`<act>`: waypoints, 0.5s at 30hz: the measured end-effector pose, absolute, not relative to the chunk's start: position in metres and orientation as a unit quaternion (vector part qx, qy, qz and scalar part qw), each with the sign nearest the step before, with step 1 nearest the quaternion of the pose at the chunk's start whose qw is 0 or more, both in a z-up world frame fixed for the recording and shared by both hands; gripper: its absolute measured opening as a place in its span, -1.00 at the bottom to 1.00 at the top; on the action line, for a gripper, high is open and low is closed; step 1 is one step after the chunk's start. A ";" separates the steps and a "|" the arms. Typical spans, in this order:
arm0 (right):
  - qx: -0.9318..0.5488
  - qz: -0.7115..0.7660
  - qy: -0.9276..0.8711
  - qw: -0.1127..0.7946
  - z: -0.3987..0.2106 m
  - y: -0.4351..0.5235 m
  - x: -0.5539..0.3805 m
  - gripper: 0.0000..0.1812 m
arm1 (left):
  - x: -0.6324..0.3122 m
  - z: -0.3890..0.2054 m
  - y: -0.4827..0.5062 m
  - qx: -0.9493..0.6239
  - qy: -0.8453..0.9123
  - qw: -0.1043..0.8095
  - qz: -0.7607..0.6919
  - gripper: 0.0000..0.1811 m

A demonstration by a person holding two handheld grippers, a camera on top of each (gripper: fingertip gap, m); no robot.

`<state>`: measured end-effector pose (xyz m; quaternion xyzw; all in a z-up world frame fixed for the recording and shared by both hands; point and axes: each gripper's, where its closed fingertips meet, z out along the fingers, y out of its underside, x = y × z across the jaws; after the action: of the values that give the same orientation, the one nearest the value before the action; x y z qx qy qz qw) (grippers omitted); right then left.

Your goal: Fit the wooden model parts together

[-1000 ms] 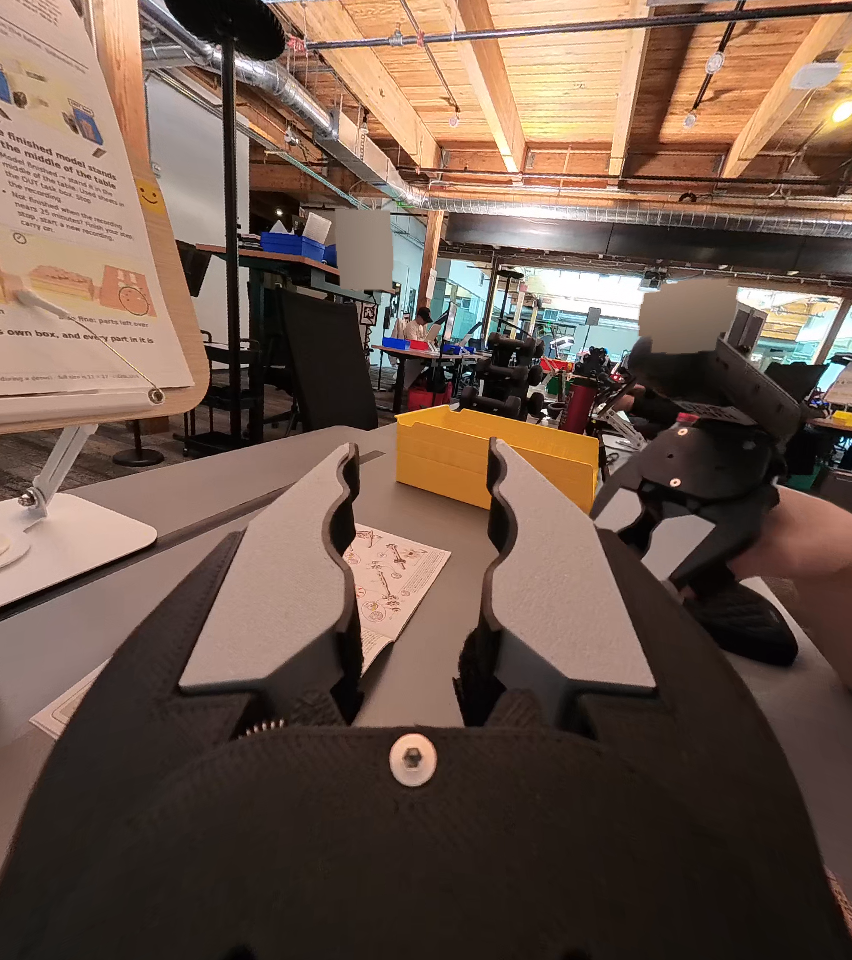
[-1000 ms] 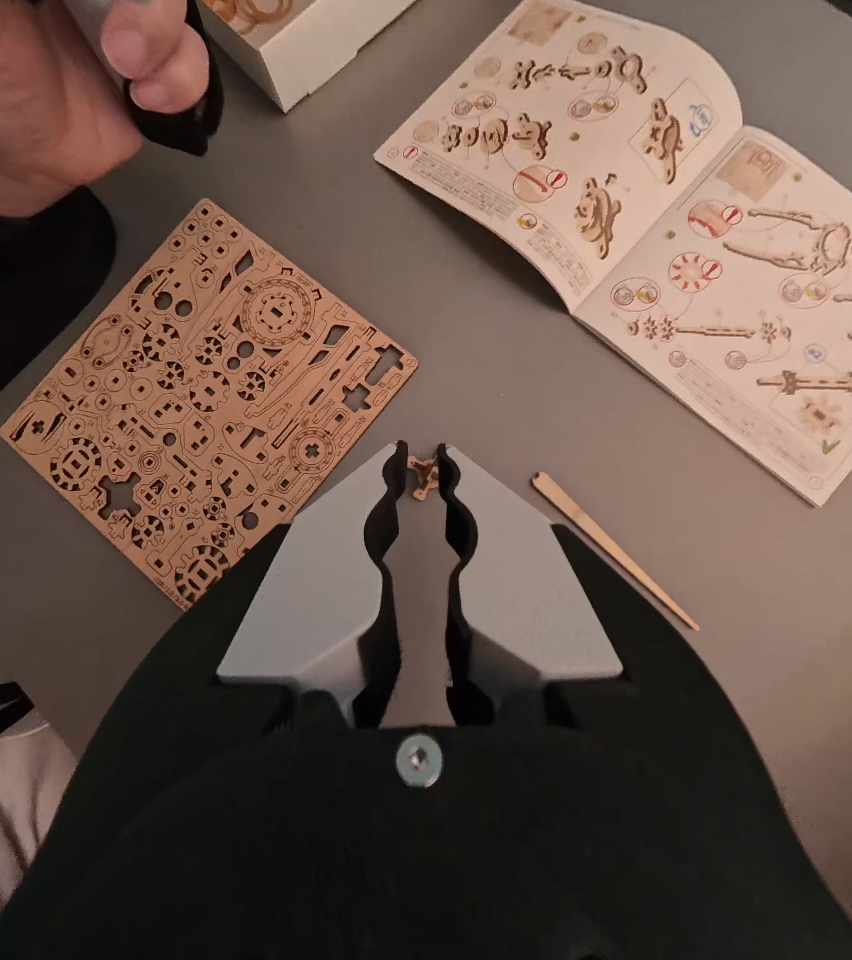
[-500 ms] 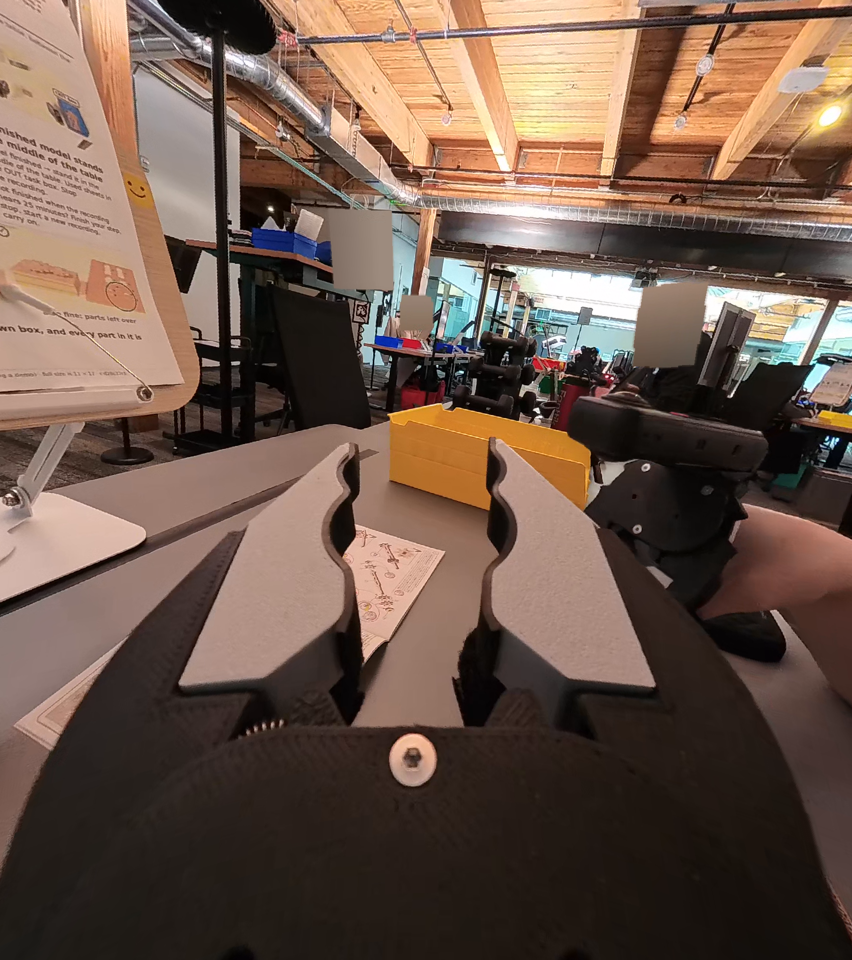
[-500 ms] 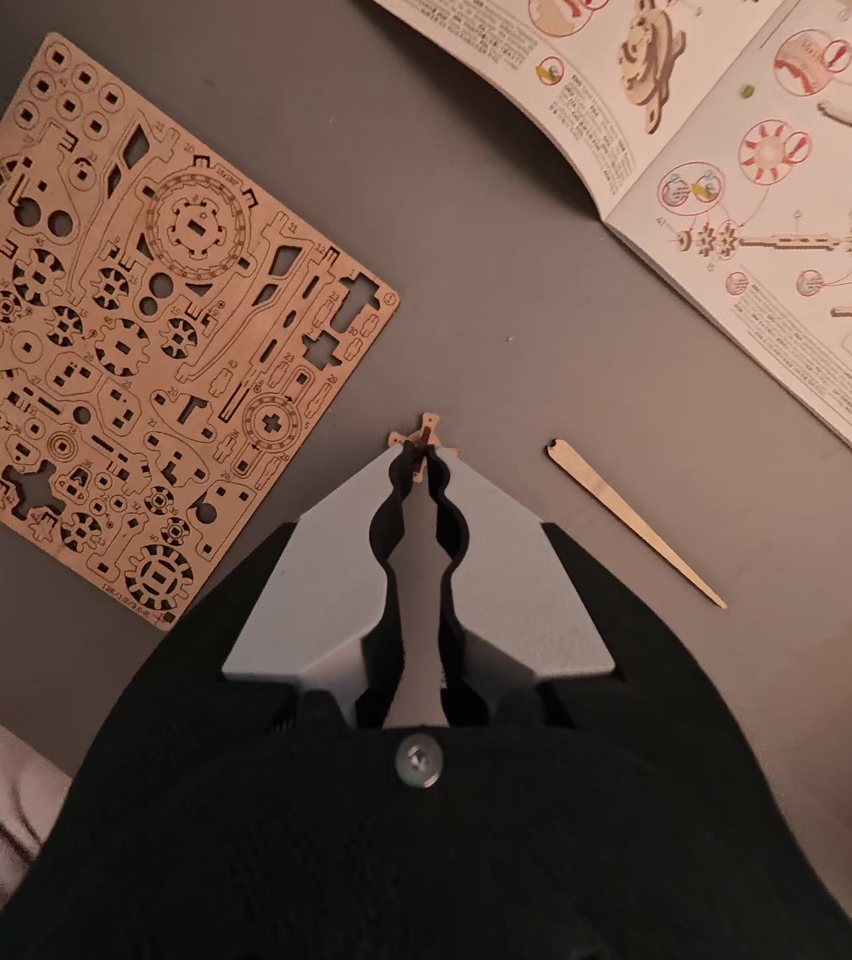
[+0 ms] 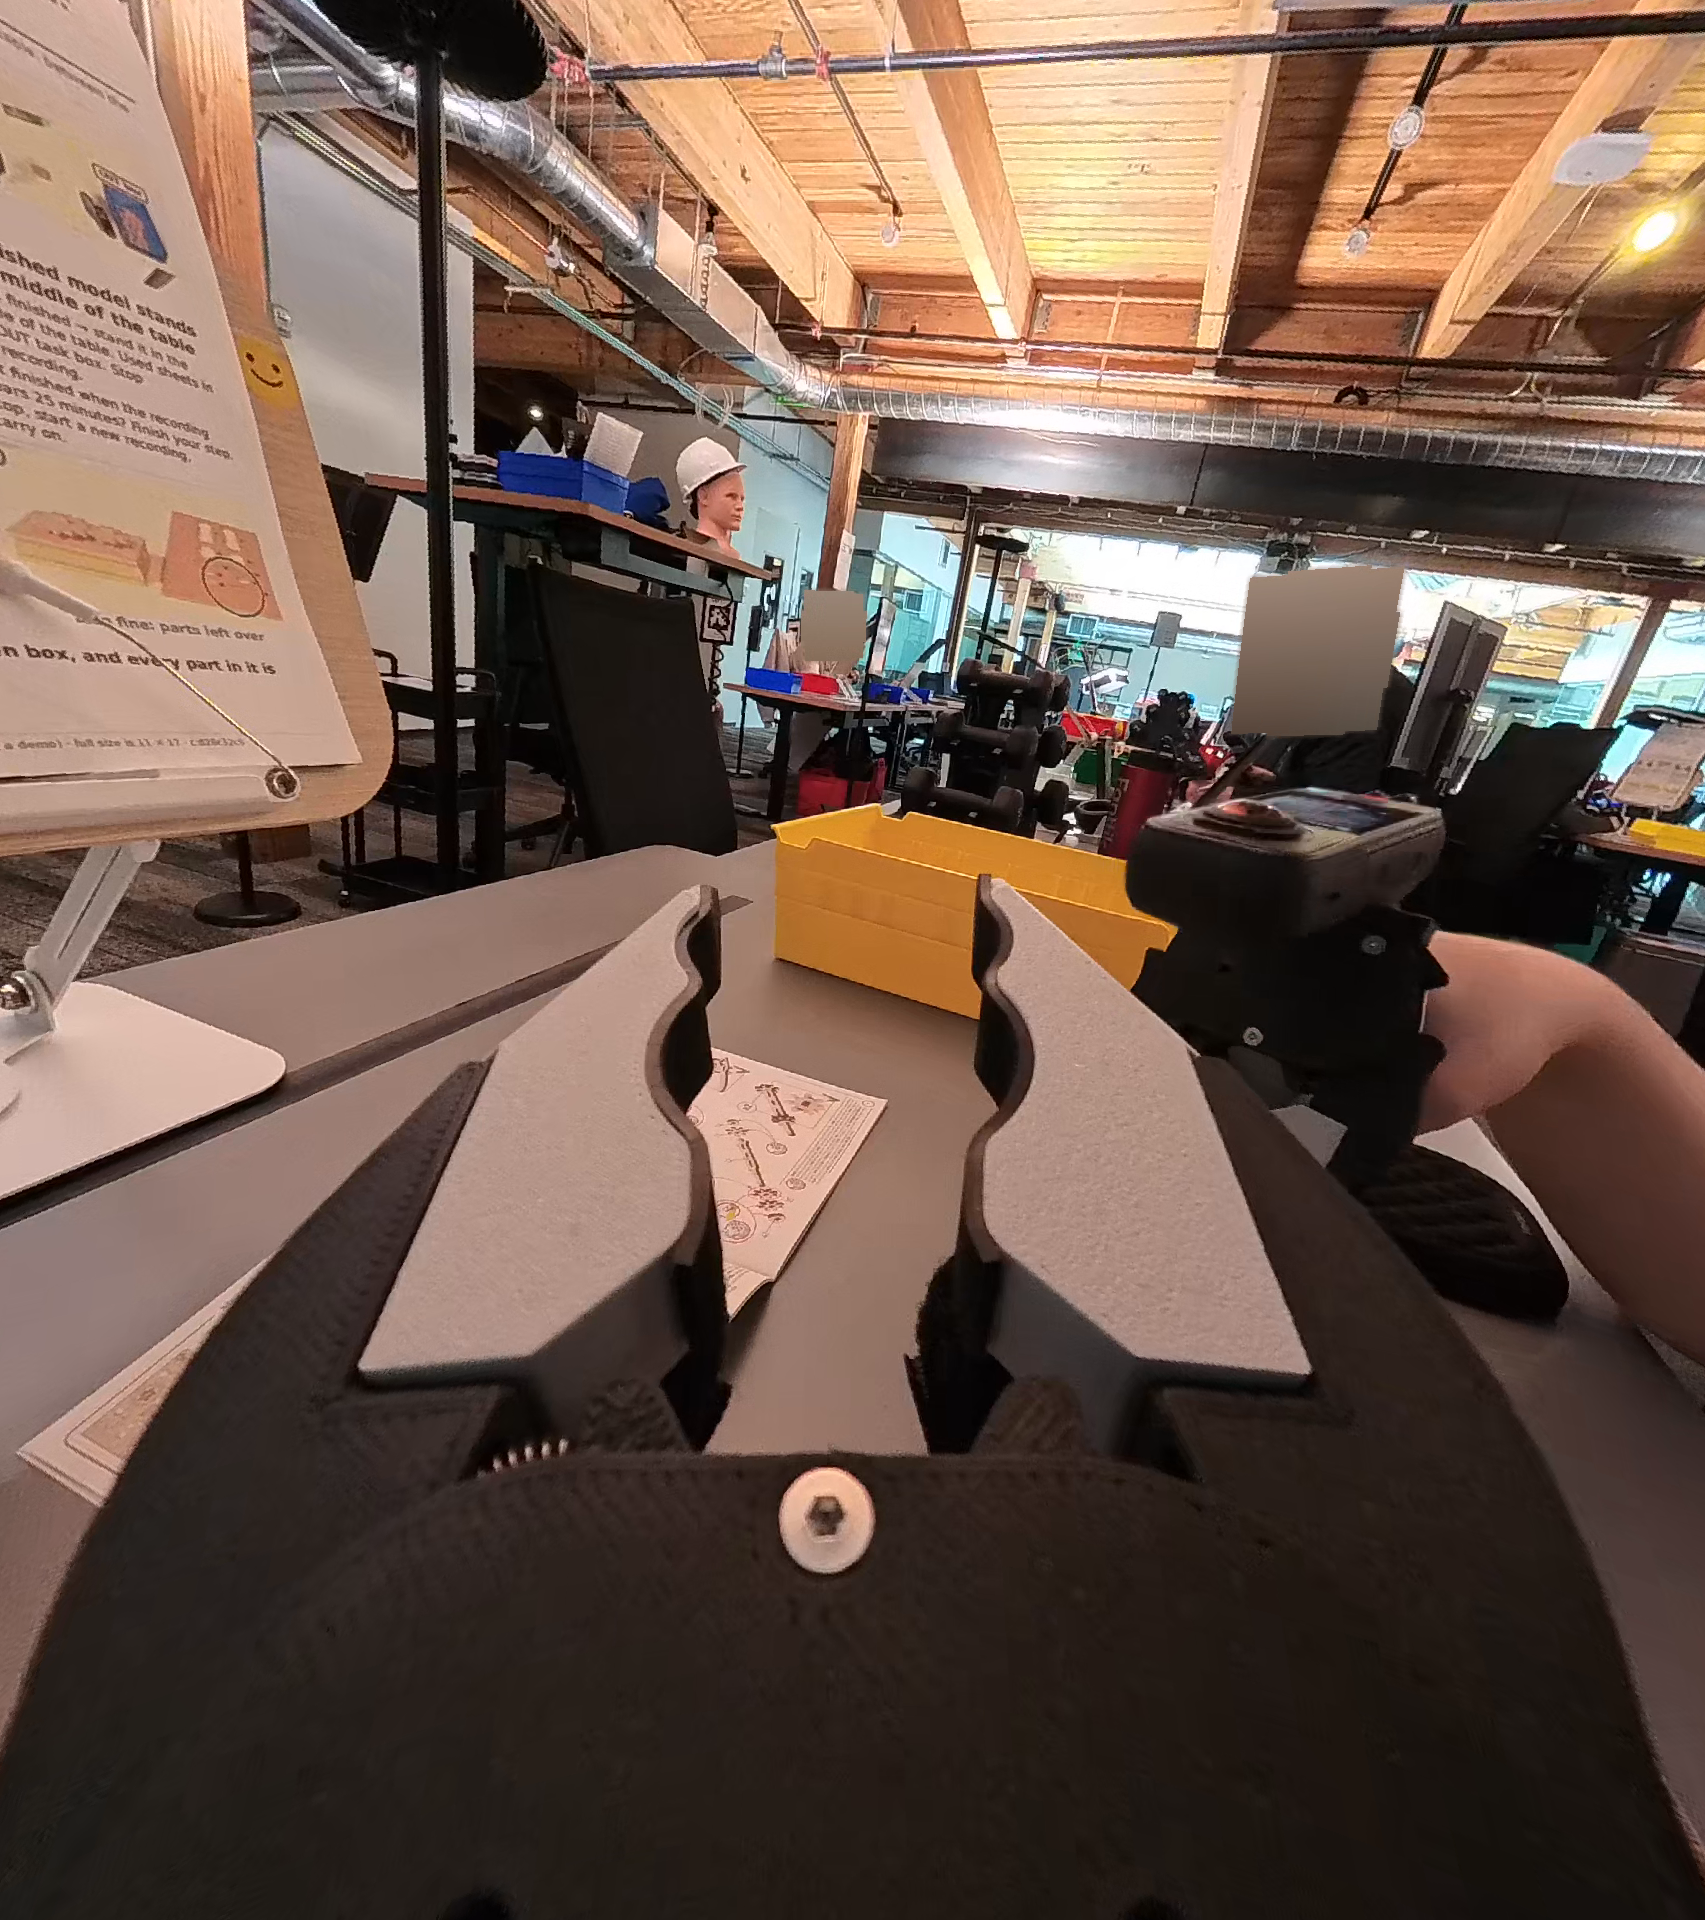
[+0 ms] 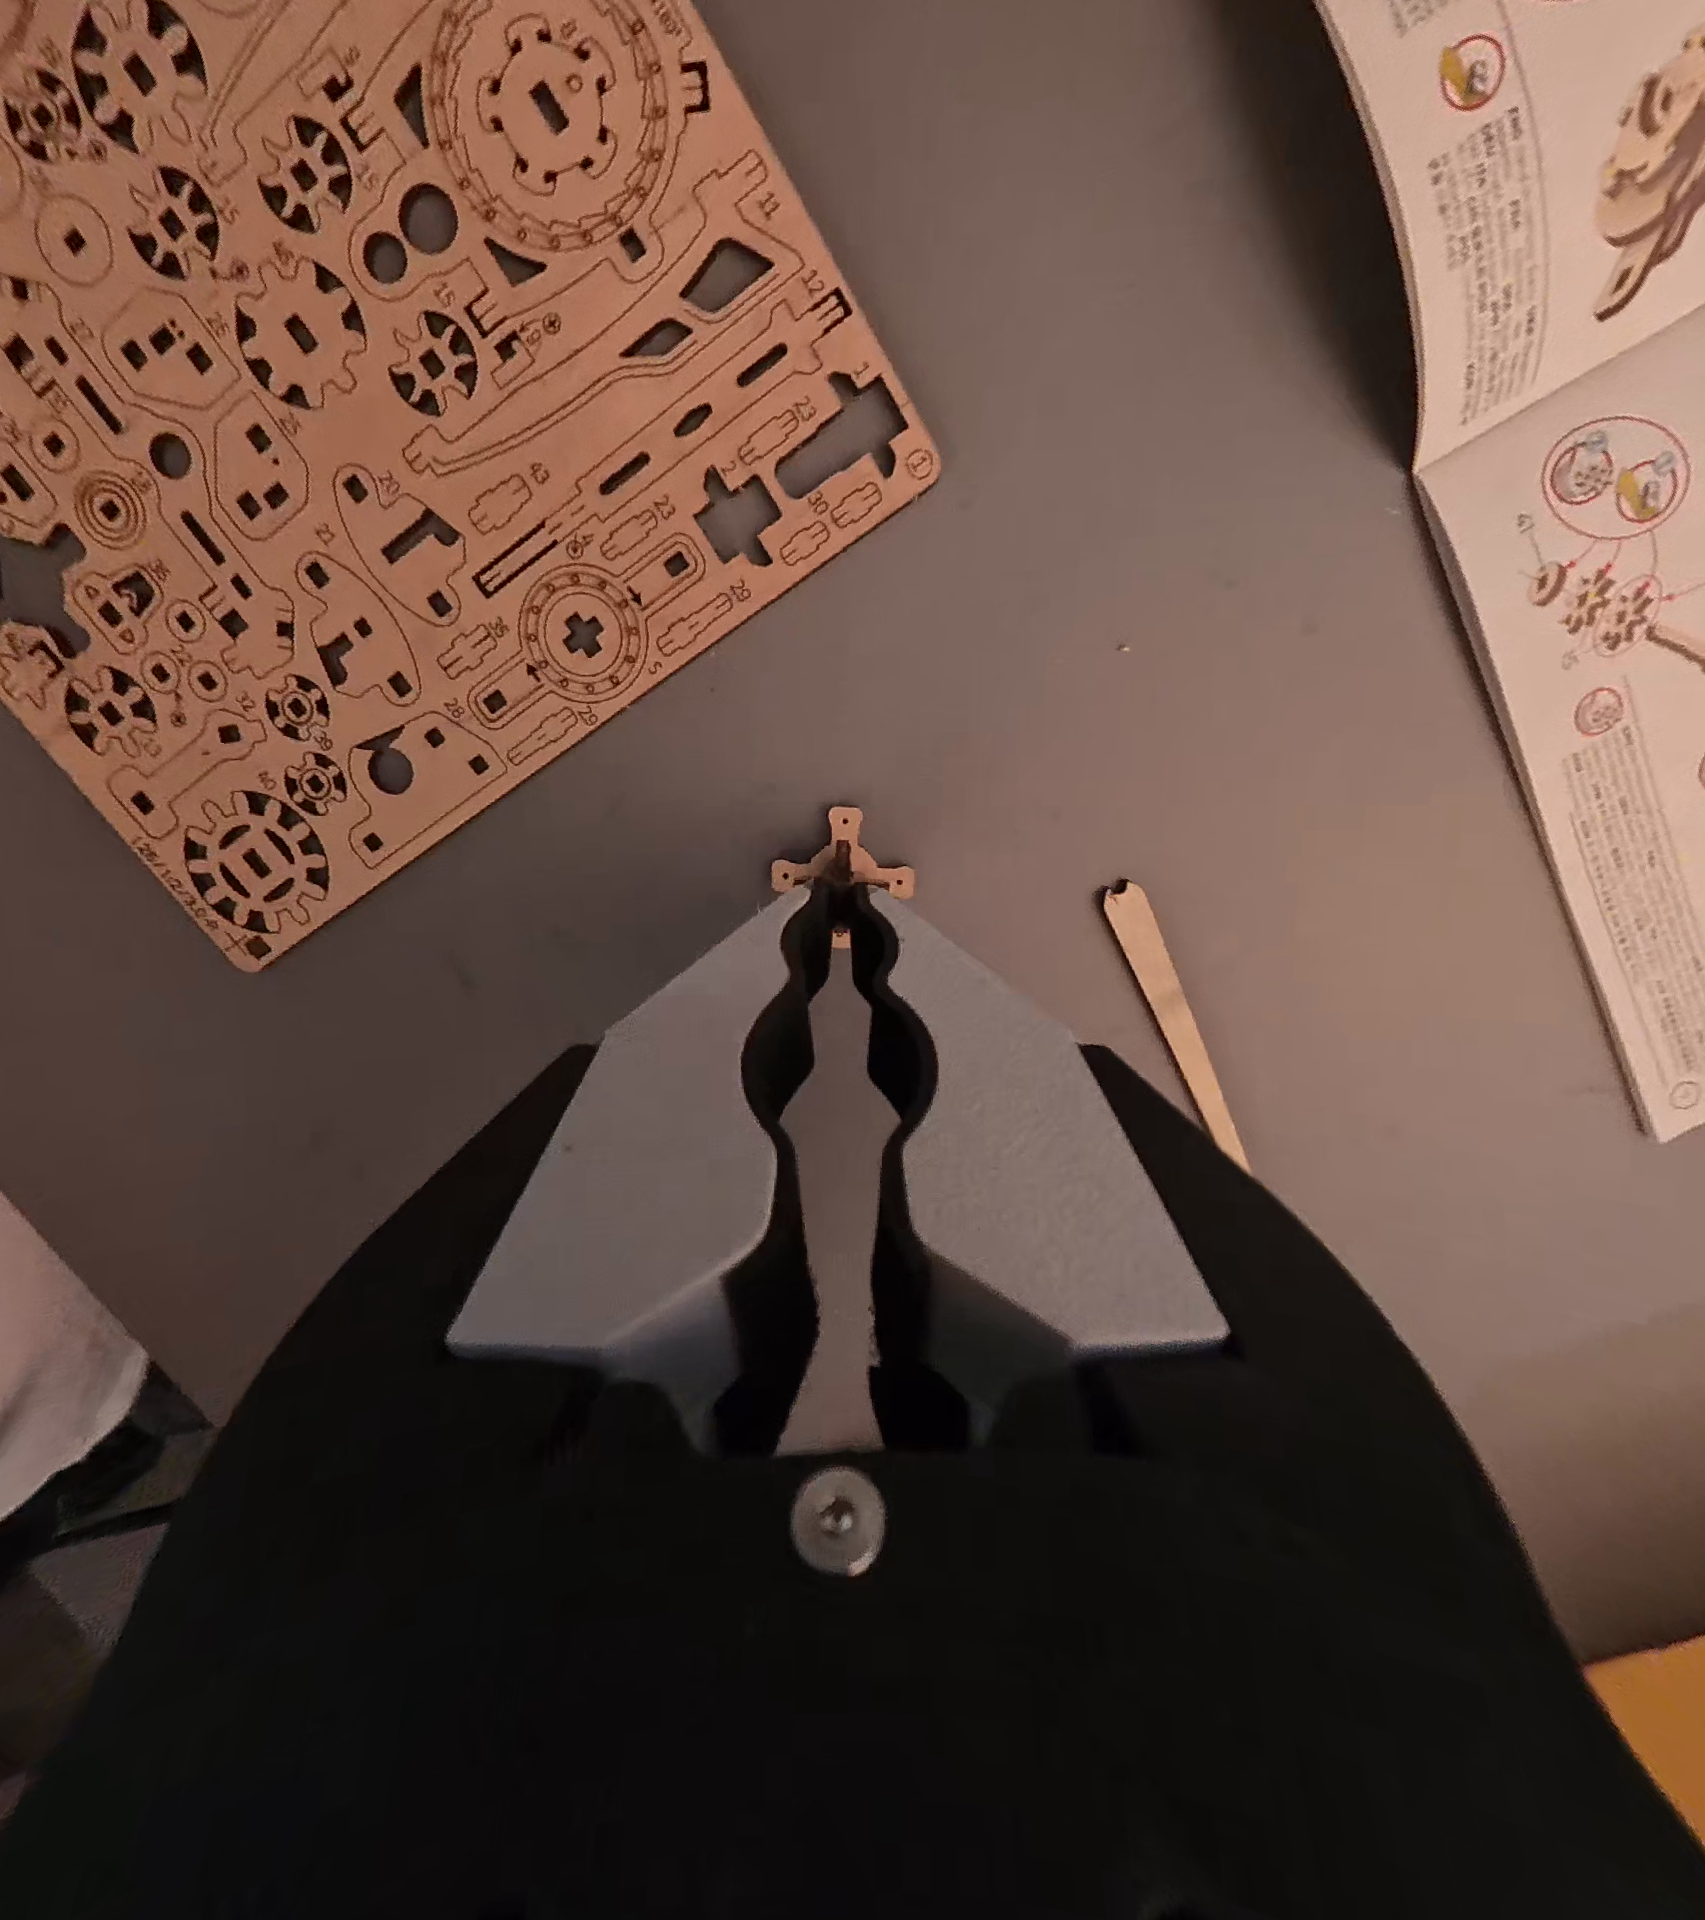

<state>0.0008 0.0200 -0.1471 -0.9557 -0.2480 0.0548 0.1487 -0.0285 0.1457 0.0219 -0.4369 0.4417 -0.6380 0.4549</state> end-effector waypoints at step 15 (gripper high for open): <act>-0.956 0.047 -0.280 0.077 -0.149 0.018 0.001 -0.98 | -0.028 0.021 0.145 -0.438 0.441 0.454 -0.639 -0.48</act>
<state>0.0014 0.0184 -0.1488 -0.9558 -0.2799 0.0466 0.0768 -0.0282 0.1454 0.0213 -0.4376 0.4413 -0.6387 0.4537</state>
